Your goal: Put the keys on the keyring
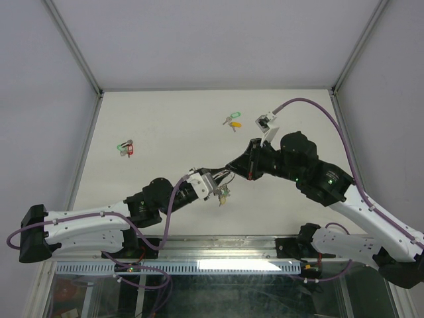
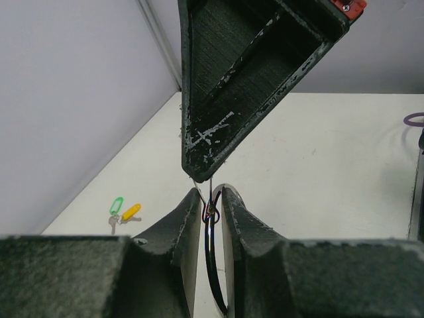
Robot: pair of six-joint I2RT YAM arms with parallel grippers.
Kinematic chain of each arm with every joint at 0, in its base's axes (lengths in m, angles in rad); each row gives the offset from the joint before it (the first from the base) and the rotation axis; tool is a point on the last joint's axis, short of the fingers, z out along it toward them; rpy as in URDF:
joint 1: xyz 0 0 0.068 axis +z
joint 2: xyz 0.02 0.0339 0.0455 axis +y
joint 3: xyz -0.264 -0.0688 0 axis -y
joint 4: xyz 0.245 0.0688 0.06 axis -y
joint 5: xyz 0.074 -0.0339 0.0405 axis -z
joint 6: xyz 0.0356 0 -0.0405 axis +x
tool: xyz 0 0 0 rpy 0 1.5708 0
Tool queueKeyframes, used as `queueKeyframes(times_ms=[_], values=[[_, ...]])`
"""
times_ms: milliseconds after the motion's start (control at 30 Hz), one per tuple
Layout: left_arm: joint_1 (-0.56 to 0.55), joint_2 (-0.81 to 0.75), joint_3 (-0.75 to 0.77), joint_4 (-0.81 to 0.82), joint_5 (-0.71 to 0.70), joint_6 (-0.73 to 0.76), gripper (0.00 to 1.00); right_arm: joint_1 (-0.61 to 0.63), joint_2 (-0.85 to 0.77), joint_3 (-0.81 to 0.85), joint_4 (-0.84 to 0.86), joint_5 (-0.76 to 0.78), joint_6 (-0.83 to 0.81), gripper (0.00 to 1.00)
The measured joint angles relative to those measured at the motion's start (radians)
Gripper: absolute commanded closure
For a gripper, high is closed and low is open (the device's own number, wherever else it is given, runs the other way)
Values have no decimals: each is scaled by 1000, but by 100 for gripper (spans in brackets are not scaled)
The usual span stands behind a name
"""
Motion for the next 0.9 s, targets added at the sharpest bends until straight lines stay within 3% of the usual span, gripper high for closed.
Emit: queueKeyframes(times_ms=[367,633,900], values=[[0,0,2,-7,-3,0,81,0,0,0,0,0,0,100],[0,-6,11,-13,-10,0,72,0,0,0,0,0,0,100],[0,-8,17,-17,-18,0,93,0,0,0,2,1,0,100]])
